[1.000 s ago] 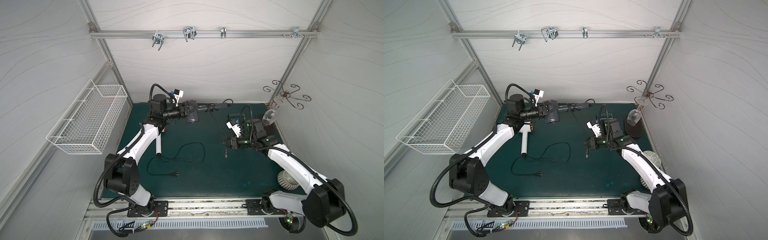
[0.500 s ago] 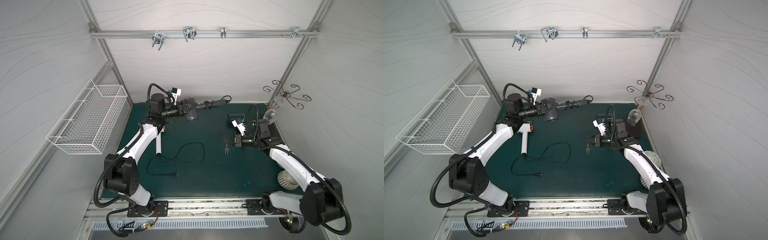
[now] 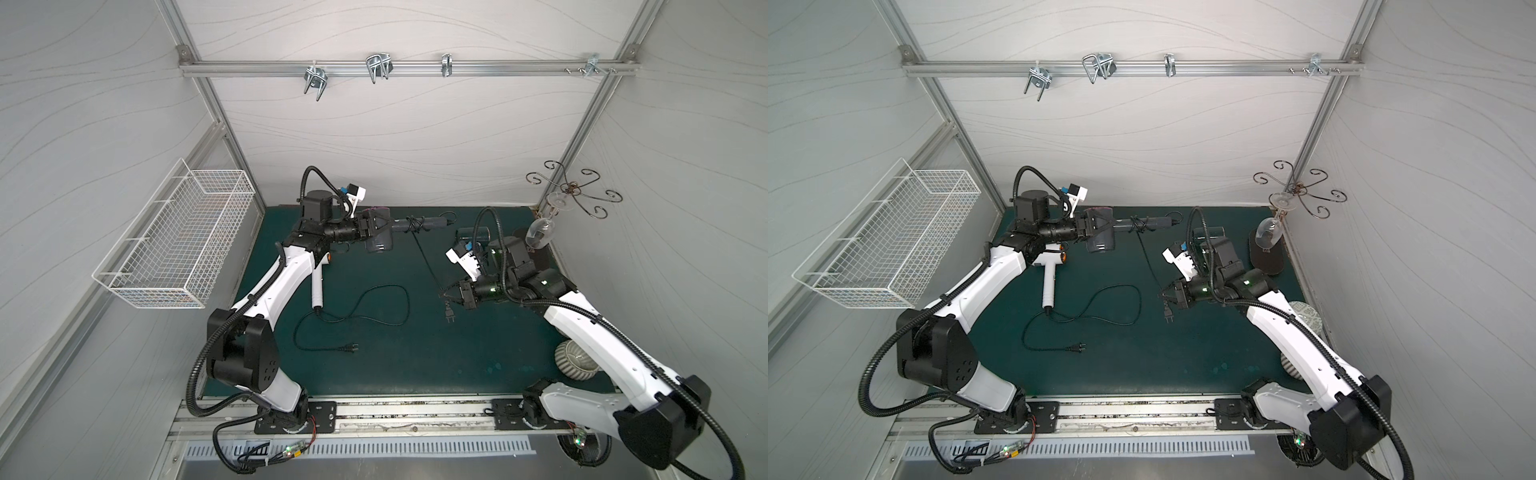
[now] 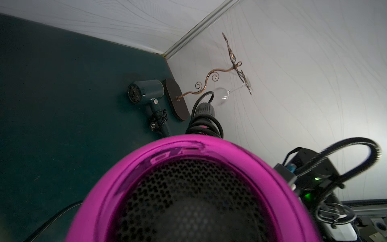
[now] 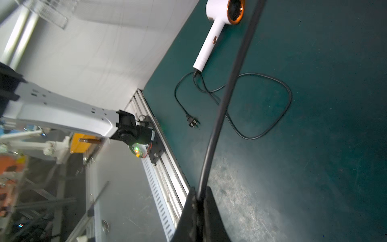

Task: Wrap the cord around the hair dryer
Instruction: Wrap the power cord around the hair dryer.

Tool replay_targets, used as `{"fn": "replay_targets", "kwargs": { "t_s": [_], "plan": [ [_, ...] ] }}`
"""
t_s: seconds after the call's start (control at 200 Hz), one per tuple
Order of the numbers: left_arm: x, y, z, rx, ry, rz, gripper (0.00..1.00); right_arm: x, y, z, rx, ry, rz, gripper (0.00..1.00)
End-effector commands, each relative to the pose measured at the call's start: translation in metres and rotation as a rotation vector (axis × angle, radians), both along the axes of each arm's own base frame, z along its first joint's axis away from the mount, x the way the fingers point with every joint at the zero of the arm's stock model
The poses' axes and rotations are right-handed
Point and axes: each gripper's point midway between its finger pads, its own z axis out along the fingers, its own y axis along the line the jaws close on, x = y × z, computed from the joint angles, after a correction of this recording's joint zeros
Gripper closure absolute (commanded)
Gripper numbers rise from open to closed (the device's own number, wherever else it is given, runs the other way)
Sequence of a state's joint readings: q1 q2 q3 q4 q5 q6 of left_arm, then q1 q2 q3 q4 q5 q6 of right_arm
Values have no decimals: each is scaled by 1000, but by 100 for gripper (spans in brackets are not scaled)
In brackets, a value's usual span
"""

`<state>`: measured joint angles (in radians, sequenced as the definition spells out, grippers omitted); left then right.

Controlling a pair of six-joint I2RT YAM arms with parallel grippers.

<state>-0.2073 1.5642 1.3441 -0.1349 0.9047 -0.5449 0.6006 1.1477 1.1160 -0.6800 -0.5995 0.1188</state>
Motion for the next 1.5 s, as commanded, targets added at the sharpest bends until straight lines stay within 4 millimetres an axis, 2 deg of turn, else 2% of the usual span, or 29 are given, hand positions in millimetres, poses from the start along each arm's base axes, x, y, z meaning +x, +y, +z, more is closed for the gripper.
{"fn": "replay_targets", "kwargs": {
  "t_s": [0.0,0.13,0.26,0.345,0.625,0.755,0.92,1.125,1.356,1.491],
  "plan": [
    [22,12,22,103,-194,72,100,-41,-11,-7,-165,42,98,100],
    [12,1,-1,153,-161,21,100,-45,-1,20,-203,-34,161,100],
    [0,-14,-17,187,-140,-39,100,-36,6,46,-215,-110,206,100],
    [-10,-26,-25,191,-128,-85,100,-29,11,55,-234,-154,251,100],
    [-45,-48,-40,189,-83,-205,100,33,8,62,-263,-260,225,100],
    [-63,-57,-44,184,-71,-264,100,63,5,55,-285,-298,204,100],
    [-87,-71,-44,155,-61,-366,100,102,2,55,-292,-379,142,100],
    [-115,-87,-37,119,-69,-478,100,141,-5,31,-297,-378,98,100],
    [-135,-93,-27,92,-87,-543,100,162,-5,4,-230,-307,82,100],
    [-139,-93,-14,74,-114,-555,100,162,-4,-13,-187,-237,82,100]
  ]
}}
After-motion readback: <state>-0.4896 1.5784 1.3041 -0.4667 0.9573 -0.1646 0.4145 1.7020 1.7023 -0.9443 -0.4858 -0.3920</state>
